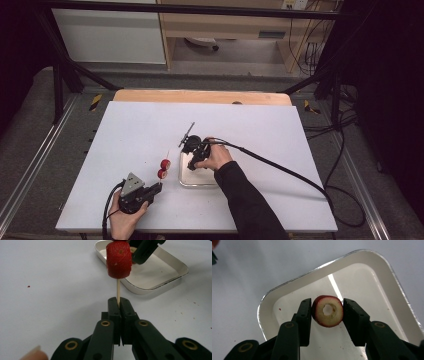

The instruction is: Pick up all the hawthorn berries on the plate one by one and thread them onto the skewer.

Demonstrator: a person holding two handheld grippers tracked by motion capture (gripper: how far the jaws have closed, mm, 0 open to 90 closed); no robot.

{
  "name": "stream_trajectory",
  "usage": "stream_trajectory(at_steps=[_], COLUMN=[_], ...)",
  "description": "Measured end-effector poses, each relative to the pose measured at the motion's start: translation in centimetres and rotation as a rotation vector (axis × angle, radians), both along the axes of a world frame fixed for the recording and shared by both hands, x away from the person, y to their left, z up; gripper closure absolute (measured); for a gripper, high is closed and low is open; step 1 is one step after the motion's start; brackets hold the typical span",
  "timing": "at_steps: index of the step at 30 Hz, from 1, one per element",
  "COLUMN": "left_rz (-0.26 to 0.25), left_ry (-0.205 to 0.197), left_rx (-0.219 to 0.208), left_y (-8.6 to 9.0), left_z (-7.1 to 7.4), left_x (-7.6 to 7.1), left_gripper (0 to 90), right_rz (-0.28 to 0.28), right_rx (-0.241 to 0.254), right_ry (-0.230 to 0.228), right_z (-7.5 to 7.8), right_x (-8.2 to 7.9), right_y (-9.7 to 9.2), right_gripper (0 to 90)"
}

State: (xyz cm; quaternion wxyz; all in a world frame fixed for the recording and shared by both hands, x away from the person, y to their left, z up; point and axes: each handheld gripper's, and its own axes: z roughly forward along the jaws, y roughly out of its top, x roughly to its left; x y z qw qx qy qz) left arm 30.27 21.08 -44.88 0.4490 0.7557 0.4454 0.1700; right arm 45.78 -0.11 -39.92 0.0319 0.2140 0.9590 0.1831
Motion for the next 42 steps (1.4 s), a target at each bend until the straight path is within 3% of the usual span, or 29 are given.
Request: stream_trajectory(at_steps=[5, 13, 19, 28, 42], left_rz=[-0.003, -0.025, -0.048, -0.083, -0.101], left_ry=[-0.008, -0.024, -0.044, -0.057, -0.079], left_rx=[-0.007, -0.019, -0.014, -0.022, -0.046], left_y=[-0.2, -1.5, -2.9, -5.2, -8.6], left_z=[0.1, 0.3, 0.7, 0.9, 0.8], left_x=[-0.1, -0.4, -0.6, -0.8, -1.4], left_gripper=[88.5, 88.6, 88.5, 88.5, 88.6], right_rz=[-0.075, -0.24, -0.329, -0.402, -0.487], right_rx=[0.092, 0.343, 0.521, 0.746, 0.969], right_ry=[-0.017, -0.019, -0.001, -0.012, -0.07], right_z=[1.7, 3.8, 4.3, 4.3, 3.5], right_x=[-0.4, -1.6, -2.4, -3.8, -5.3], right_y=[-1.1, -4.2, -6.9, -10.1, -11.9], right_gripper=[60.3, 60.4, 60.4, 60.4, 60.5])
